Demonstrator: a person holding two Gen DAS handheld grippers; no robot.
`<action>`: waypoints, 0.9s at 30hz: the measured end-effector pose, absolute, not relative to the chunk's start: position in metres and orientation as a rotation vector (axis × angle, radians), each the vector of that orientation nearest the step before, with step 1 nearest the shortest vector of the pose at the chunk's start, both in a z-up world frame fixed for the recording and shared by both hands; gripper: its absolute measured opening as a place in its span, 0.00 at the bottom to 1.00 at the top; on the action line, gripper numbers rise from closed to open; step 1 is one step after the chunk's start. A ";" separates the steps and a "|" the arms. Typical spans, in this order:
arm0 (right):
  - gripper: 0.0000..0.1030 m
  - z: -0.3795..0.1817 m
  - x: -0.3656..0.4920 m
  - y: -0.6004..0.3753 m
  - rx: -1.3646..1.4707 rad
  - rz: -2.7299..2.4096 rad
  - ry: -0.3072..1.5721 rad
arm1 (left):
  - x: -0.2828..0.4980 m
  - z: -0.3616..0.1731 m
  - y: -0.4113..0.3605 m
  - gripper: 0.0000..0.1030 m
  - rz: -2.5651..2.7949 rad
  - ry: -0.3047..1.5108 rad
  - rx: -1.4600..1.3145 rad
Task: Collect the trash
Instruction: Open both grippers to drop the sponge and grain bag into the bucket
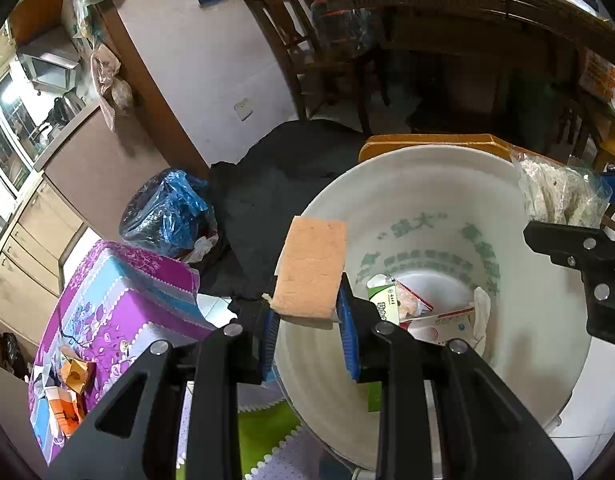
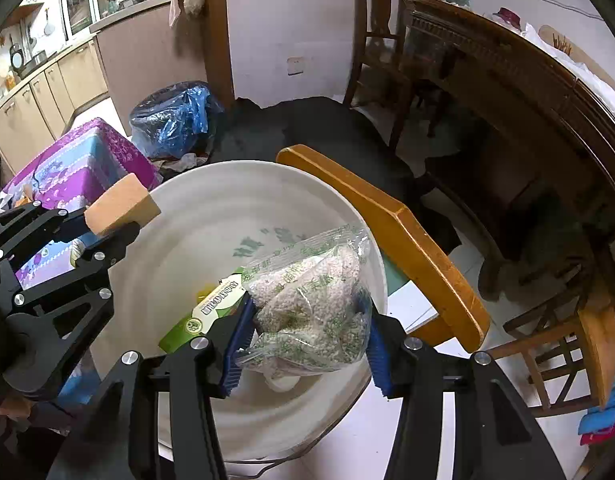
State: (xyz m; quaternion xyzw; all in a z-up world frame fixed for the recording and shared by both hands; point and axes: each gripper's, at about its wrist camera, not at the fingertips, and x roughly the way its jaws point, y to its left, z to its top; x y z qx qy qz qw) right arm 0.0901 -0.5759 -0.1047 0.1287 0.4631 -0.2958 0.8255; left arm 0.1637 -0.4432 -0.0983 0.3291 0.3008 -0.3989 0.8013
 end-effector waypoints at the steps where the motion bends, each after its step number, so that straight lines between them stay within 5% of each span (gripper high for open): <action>1: 0.50 -0.105 0.090 -0.576 0.274 -0.628 0.987 | 0.164 -0.098 -0.443 0.25 -0.856 0.647 0.706; 13: 0.54 -0.111 0.096 -0.576 0.254 -0.629 0.993 | 0.170 -0.107 -0.447 0.28 -0.849 0.666 0.721; 17: 0.60 -0.112 0.096 -0.576 0.241 -0.640 0.991 | 0.173 -0.109 -0.445 0.43 -0.836 0.667 0.717; 27: 0.60 -0.109 0.095 -0.576 0.239 -0.635 0.983 | 0.175 -0.108 -0.443 0.44 -0.845 0.674 0.704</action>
